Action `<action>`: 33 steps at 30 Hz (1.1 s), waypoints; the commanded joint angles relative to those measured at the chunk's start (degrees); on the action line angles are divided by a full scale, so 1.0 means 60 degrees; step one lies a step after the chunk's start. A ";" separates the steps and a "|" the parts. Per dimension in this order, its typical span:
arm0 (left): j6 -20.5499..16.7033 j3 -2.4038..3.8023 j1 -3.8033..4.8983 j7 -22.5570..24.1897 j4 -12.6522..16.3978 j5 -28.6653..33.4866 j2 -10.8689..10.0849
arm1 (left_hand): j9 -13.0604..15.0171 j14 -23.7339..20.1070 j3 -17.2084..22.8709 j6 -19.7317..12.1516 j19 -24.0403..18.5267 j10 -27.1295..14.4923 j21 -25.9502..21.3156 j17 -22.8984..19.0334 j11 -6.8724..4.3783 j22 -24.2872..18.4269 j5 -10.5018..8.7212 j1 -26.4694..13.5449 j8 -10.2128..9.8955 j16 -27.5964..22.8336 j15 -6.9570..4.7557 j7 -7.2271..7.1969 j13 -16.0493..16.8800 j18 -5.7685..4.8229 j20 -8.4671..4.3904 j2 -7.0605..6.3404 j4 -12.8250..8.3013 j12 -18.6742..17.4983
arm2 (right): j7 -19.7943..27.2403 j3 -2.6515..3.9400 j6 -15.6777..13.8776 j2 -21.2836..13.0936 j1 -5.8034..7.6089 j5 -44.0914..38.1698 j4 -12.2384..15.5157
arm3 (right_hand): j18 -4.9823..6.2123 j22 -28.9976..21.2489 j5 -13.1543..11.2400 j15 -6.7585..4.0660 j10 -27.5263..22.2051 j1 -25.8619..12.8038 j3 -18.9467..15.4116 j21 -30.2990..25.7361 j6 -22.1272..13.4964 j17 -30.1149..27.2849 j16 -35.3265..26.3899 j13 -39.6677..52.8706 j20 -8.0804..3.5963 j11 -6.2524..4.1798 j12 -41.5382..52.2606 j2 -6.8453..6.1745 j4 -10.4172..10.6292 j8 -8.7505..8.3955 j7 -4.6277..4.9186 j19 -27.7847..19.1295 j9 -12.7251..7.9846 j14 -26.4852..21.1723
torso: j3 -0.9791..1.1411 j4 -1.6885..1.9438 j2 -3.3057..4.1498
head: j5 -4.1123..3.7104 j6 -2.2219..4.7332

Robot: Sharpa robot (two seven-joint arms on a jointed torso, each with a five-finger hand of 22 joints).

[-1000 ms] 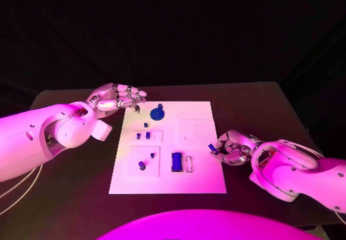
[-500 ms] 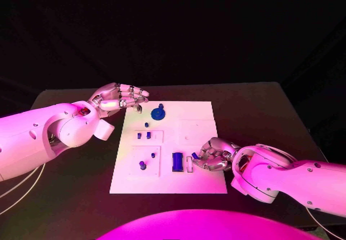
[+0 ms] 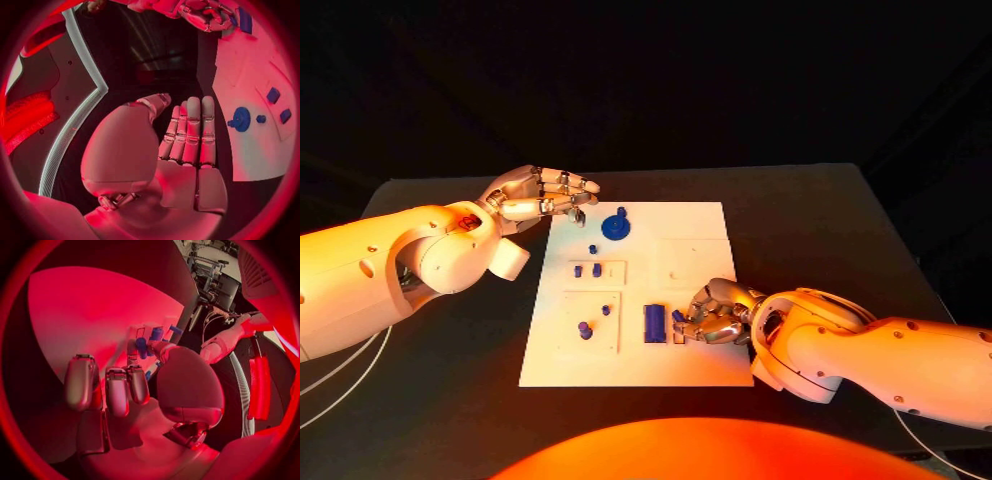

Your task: Assemble the parts on the task board

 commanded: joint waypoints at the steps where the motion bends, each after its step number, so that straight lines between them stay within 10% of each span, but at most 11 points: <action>1: 0.0203 0.0004 0.0002 0.0004 0.0021 0.0092 0.0014 | 0.0000 -0.0066 0.0002 -0.0085 0.0032 -0.0066 -0.0066 -0.0013 0.0005 -0.0016 0.0053 -0.0017 0.0055 0.0040 0.0023 -0.0004 -0.0009 0.0117 0.0023 0.0073 0.0065 0.0056 | -0.0031 0.0000 0.0218 0.0028 -0.0012 0.0038 -0.0010 | -0.0032 0.1781 0.0065 -0.0029 0.0366 -0.0102 -0.0074 -0.0060 0.0014 0.1907 -0.0007 0.1594 -0.0039 0.0045 0.0021 -0.0022 -0.0001 -0.0035 0.0056 0.0204 -0.0010 0.0887 | -0.0001 0.0007 0.0003 | 0.0003 -0.0006; 33: 0.0208 0.0003 0.0003 -0.0044 0.0022 0.0098 -0.0030 | 0.0000 -0.0068 -0.0001 -0.0093 0.0039 -0.0079 -0.0088 -0.0013 0.0006 -0.0030 0.0049 -0.0041 0.0057 0.0047 0.0024 -0.0005 -0.0012 0.0118 0.0026 0.0080 0.0103 0.0062 | -0.0104 -0.0003 0.0274 -0.0025 -0.0020 -0.0176 0.0047 | -0.0028 0.1776 0.0114 -0.0030 0.0376 -0.0178 -0.0205 -0.0083 0.0040 0.1903 -0.0009 0.1607 -0.0039 0.0044 0.0036 0.0016 0.0028 -0.0027 0.0054 0.0198 -0.0010 0.0886 | 0.0007 0.0003 0.0009 | -0.0001 0.0004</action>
